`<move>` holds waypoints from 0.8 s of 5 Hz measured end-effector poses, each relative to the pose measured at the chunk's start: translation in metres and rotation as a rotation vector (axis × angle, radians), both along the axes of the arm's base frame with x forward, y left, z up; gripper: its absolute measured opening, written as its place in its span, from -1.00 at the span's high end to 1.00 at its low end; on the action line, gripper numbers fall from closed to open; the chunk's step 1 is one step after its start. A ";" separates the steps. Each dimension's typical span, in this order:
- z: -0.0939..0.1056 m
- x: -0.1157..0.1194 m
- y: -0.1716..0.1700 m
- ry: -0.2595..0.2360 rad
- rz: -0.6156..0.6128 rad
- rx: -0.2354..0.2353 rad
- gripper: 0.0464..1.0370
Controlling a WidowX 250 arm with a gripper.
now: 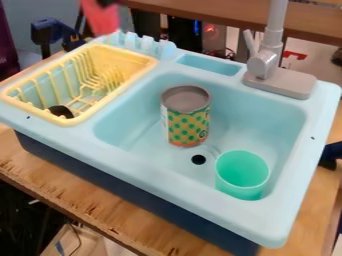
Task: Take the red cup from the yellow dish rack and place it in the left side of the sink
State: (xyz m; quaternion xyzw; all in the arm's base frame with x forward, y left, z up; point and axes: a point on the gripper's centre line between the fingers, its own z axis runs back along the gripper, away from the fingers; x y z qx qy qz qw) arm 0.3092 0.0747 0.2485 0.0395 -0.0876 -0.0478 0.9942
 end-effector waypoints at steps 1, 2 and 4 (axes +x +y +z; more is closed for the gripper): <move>0.022 -0.027 -0.026 -0.009 -0.095 0.041 0.92; 0.014 -0.057 -0.045 0.068 -0.218 -0.021 0.92; -0.045 -0.084 -0.069 0.241 -0.382 -0.141 0.92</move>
